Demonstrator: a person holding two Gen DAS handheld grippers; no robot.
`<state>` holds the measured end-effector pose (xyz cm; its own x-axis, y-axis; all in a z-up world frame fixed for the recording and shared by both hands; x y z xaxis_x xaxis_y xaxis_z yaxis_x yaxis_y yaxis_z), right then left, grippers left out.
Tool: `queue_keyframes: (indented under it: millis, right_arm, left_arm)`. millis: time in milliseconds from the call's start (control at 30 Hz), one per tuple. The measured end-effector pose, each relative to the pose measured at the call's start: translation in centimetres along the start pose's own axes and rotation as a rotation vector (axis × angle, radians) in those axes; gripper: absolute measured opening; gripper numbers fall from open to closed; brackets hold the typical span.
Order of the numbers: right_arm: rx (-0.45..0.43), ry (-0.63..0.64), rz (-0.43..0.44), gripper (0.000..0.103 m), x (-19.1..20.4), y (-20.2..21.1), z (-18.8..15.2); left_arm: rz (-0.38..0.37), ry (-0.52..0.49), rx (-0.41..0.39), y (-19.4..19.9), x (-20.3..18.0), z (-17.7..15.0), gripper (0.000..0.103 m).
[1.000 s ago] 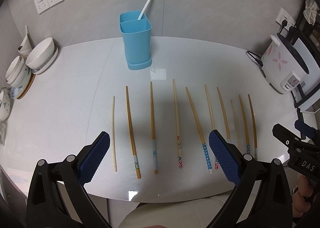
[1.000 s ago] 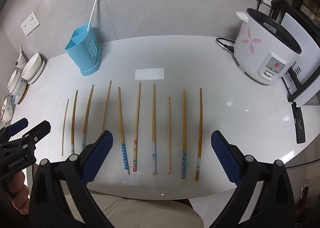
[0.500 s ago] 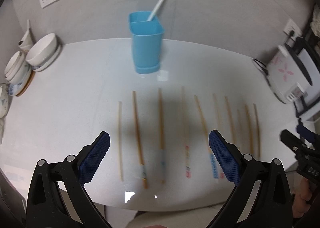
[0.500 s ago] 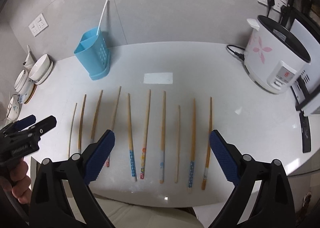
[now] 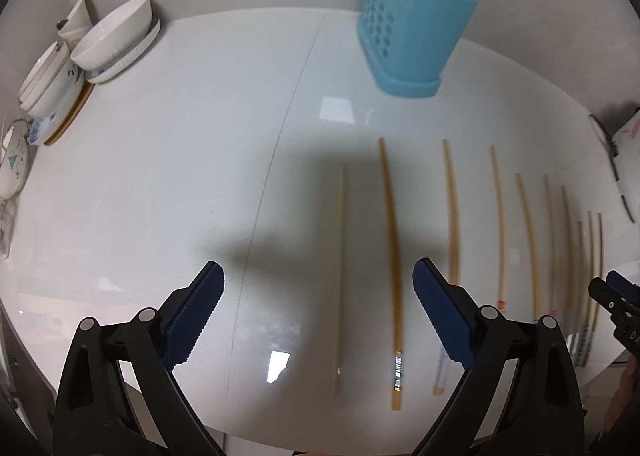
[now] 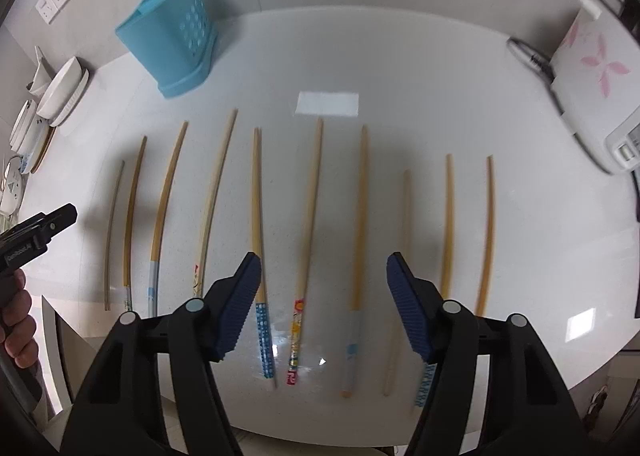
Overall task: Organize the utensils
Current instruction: 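Grasp a plain thin chopstick with the left tool while the right tool grasps a colour-printed chopstick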
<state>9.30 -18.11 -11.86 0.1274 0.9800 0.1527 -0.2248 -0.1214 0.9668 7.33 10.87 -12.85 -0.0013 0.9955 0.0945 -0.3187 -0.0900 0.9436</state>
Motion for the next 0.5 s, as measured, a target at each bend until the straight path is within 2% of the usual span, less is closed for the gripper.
queue_keyframes:
  millis: [67, 200, 433, 500]
  right_arm:
    - [0.027, -0.015, -0.020, 0.057, 0.0, -1.2, 0.0]
    - [0.068, -0.011, -0.070, 0.047, 0.4, -3.1, -0.2]
    - [0.112, 0.002, -0.097, 0.037, 1.9, -4.7, 0.0]
    - [0.123, 0.015, -0.114, 0.031, 2.3, -5.2, 0.0]
  left_arm:
    - [-0.006, -0.003, 0.032, -1.4, 0.4, -0.2, 0.091]
    - [-0.038, -0.008, 0.078, -3.7, 0.9, -0.4, 0.087]
    - [-0.075, -0.049, 0.116, -5.4, 0.5, -0.1, 0.072]
    - [-0.078, -0.061, 0.120, -5.7, 0.3, 0.3, 0.070]
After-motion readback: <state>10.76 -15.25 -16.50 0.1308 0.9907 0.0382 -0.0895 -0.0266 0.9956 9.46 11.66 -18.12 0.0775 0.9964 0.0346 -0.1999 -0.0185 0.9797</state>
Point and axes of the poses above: each gripper's, at about its wrist camera, not at the fingertips, and y roughly against the way its jaws point, x to its left, z to its top, the point moved 3 cm from there along -y, roughly the way its jaws point, and after that the axes turned 14 degrees about -y, right-handed, at the moved point
